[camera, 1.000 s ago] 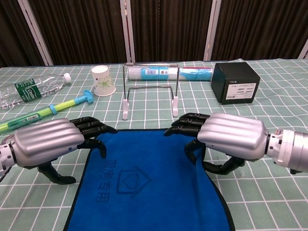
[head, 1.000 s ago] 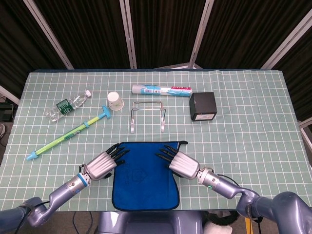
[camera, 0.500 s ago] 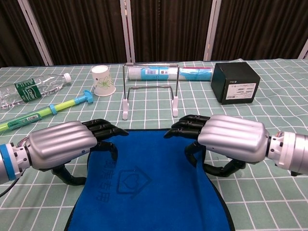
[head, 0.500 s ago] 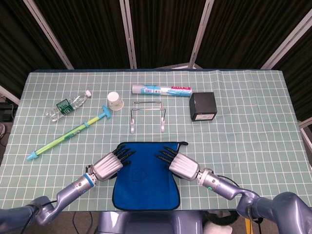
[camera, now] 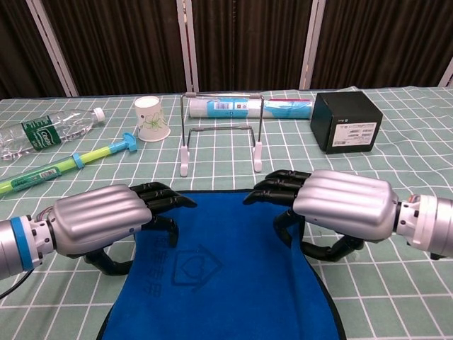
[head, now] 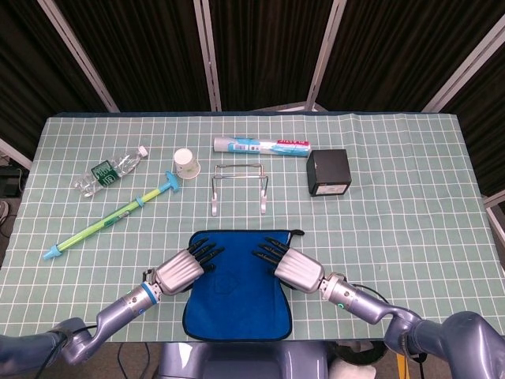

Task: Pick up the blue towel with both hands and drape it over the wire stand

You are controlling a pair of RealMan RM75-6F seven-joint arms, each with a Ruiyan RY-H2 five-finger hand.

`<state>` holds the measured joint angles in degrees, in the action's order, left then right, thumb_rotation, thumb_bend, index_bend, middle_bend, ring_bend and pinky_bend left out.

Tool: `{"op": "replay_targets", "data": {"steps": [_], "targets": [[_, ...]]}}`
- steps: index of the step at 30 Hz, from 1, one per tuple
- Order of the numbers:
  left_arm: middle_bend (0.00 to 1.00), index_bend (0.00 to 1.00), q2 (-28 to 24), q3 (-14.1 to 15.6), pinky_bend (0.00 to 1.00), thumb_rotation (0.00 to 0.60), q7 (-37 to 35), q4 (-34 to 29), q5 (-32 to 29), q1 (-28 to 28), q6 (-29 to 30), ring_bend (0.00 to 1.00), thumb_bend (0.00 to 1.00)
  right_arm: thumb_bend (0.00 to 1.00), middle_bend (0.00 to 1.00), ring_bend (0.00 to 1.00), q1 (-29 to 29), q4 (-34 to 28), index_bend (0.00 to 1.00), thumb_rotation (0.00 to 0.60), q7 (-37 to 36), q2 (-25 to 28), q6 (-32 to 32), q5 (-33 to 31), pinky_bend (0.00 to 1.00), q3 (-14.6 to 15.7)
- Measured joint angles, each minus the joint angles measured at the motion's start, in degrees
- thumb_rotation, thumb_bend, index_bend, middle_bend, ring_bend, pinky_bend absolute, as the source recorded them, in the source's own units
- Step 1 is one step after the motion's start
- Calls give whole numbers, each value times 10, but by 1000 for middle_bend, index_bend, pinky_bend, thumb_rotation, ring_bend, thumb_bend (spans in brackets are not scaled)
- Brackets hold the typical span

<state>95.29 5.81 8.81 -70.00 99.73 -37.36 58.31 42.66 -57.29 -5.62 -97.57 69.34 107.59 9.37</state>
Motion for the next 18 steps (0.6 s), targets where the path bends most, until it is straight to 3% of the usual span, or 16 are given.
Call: {"op": "replay_targets", "data": {"steps": [7,18], "targets": [[0,470,1,0,0,600,-4,-7,-8,-1,0,0,560,449,63,0,-1,-4,788,600,-1,4,6,1,0,-1],[0,752,-1,-12,0,600,-9,-28,-16,-1,19,0,572,449,63,0,-2,-37,836,600,12,27,18,1,0,-8]]}}
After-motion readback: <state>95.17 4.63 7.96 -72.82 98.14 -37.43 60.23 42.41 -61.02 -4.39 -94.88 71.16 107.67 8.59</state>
